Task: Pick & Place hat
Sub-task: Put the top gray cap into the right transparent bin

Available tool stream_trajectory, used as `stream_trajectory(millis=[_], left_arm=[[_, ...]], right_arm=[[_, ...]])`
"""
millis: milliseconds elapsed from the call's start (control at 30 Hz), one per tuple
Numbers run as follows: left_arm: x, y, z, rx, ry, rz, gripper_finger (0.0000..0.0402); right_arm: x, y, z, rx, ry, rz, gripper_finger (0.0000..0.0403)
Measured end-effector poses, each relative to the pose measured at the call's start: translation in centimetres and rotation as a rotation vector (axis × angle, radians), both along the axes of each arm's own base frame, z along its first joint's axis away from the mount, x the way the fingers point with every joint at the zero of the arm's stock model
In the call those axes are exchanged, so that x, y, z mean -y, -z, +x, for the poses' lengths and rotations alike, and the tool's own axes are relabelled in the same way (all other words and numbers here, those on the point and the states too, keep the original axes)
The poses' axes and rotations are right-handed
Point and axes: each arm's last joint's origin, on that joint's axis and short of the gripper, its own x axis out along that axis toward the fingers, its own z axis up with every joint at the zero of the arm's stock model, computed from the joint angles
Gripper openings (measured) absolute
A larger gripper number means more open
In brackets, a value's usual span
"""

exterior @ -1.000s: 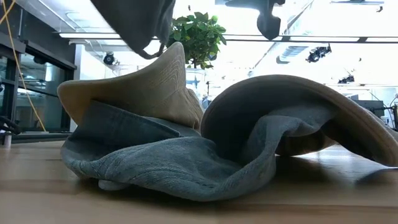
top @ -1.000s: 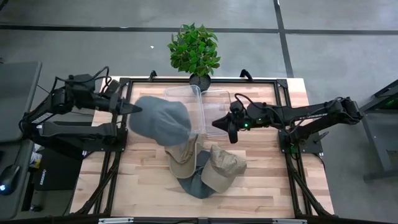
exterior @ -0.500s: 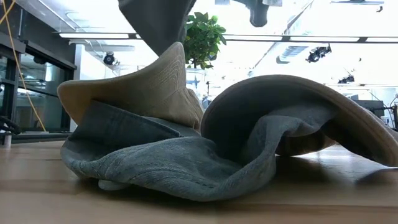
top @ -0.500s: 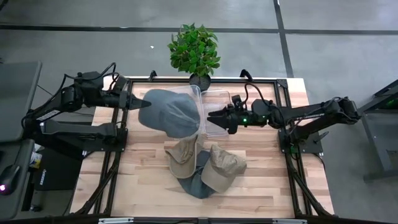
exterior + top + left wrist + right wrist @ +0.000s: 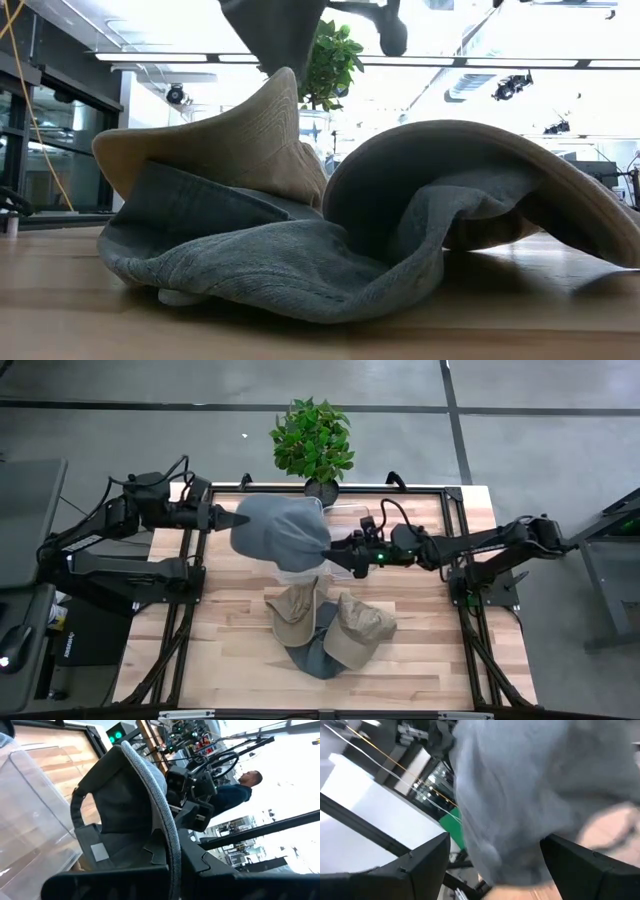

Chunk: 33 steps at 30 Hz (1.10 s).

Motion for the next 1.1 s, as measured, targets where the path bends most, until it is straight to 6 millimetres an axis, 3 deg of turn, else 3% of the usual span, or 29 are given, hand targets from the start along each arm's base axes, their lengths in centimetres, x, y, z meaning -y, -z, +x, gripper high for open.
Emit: stream_trajectory(millis=[233,600,1100], left_arm=[[-0.2,0.2,0.9,-0.016,0.001,0.001,0.0000],[-0.8,0.6,3.1,-0.044,0.008,0.013,0.0000],[-0.9,0.7,3.4,-0.053,-0.013,0.023,0.0000]], right_arm=[[0.5,0.5,0.9,0.047,0.012,-0.019,0.0303],[0.5,-0.3,0.8,0.129,0.014,-0.108,0.0296],[0.4,-0.2,0.9,0.116,-0.017,-0.166,0.0150]])
